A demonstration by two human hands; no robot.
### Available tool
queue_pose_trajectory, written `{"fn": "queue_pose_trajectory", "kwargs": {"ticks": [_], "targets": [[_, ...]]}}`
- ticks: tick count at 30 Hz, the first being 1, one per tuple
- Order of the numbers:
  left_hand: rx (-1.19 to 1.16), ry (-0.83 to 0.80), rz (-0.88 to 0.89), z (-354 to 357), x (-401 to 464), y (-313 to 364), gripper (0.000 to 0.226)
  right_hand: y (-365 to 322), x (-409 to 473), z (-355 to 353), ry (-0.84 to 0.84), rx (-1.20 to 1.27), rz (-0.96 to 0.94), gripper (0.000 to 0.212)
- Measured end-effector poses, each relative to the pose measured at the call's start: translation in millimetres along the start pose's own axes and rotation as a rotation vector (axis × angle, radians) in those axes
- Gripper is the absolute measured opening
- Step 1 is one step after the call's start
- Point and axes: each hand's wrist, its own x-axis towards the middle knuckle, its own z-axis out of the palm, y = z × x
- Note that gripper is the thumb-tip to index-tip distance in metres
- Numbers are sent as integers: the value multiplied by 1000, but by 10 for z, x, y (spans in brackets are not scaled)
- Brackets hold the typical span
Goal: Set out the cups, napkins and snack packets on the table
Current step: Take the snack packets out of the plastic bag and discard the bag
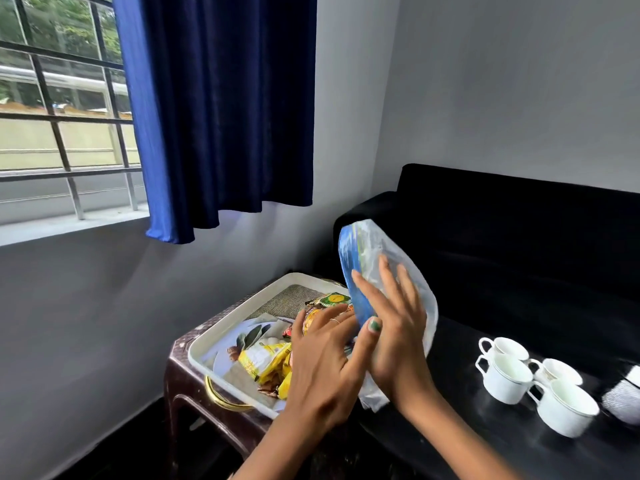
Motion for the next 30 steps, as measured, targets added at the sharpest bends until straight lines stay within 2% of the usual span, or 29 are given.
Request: {"fn": "queue_pose_trajectory", "kwargs": {"ticks": [3,4,6,8,11,13,15,17,20,23,25,28,30], "targets": [[-50,203,-78,39,-3,46,59,51,-24,-4,61,15,26,35],[-67,290,-109,41,6,52,53,89,-18,-14,83,50,47,34],[-107,435,-198,19,30,55,35,148,18,-72,148,151,105,48],[-148,447,-348,-18,35,58,23,180,60,-153,240,231,121,52],[-228,168,-636,-7,1,30,27,190,90,-238,353,312,90,54],[-417,-78,-784,2,-20,48,48,163,74,-260,365,353,65,51],[-609,-312,-933,7,-26,72,70,114,28,-258,309,417,72,51],[-754,-436,-1027,12,-30,56,83,60,-52,-249,215,507,98,50],[-941,-359,-1043,-2,-17,8,86,12,-172,-235,70,638,174,36],[-1074,-206,-999,-46,11,-1,71,14,-230,-227,-34,760,331,29],[-1134,-159,-914,-67,19,-16,65,30,-232,-253,-98,888,452,16],[-1146,-129,-821,-72,20,-37,69,84,-223,-305,-241,1100,628,25],[-1083,-154,-725,-65,14,-28,73,107,-218,-311,-295,1129,697,23]]}}
